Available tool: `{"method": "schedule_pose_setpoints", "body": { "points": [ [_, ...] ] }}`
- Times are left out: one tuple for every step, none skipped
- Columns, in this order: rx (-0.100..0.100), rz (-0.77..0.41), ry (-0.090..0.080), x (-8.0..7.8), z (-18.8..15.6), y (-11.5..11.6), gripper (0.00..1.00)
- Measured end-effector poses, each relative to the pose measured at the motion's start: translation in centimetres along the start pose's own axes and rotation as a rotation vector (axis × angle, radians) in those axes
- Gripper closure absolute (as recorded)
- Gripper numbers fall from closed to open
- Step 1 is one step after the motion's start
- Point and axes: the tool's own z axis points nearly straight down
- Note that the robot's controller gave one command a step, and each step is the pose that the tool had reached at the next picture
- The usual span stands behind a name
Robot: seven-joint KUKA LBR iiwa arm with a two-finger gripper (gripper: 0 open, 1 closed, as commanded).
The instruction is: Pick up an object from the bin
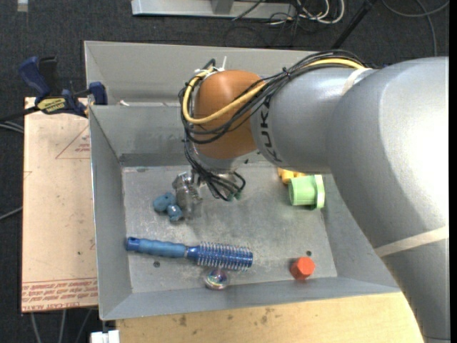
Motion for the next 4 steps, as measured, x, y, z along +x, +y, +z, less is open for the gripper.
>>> {"method": "schedule_pose_setpoints", "body": {
  "points": [
    [0.002,0.362,-0.003,-0.8,-1.2,5.5,1.00],
    [0.004,0.364,-0.003,-0.8,-1.2,5.3,0.00],
    [0.005,0.443,0.000,0.1,0.8,1.7,0.00],
    [0.004,0.485,-0.006,7.9,0.6,7.1,0.00]
  ]
}}
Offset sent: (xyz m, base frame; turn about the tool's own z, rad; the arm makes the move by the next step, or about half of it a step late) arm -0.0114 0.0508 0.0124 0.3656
